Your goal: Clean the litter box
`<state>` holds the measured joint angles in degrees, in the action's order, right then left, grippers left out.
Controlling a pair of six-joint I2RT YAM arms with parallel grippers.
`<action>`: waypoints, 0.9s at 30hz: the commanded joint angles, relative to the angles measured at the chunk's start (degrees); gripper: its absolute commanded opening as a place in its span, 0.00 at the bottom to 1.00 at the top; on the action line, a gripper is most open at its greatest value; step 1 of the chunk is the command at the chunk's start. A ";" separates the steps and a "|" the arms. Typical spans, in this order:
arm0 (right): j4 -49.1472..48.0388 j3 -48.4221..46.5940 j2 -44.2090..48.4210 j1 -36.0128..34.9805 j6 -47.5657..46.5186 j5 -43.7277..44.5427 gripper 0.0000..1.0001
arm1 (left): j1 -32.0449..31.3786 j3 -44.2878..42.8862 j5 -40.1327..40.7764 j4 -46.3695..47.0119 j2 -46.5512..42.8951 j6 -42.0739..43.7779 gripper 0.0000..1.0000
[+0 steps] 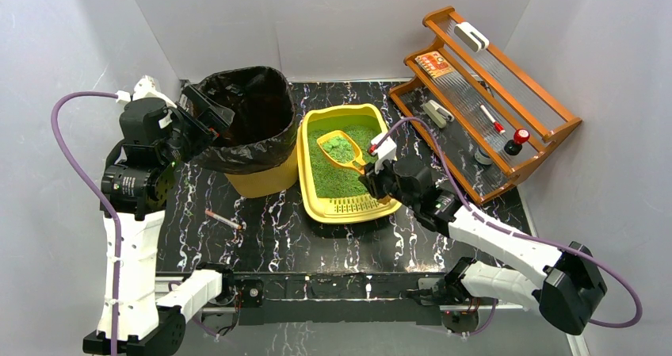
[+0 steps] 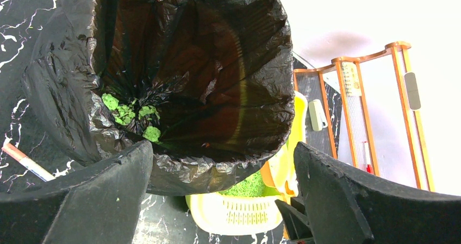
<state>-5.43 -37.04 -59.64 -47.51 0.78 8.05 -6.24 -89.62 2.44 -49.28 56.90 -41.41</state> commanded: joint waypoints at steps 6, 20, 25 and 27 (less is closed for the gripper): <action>-1.25 -5.02 0.92 1.86 7.98 -3.11 0.00 | -0.29 -0.95 -0.51 0.94 -0.83 -0.25 0.98; -1.75 -4.48 0.63 2.70 4.11 0.32 0.00 | -0.26 -0.87 -0.24 0.87 -0.81 -0.03 0.98; -1.69 -5.57 2.24 2.96 -3.05 1.90 0.00 | -0.26 -0.86 -0.31 0.94 -0.80 0.01 0.98; -1.62 -6.16 2.95 2.96 -9.03 0.58 0.00 | -0.26 -0.69 -0.28 0.96 -0.75 -0.04 0.98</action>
<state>-2.68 -39.11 -59.48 -44.95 2.11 8.25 -6.24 -89.62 2.44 -49.28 56.88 -41.60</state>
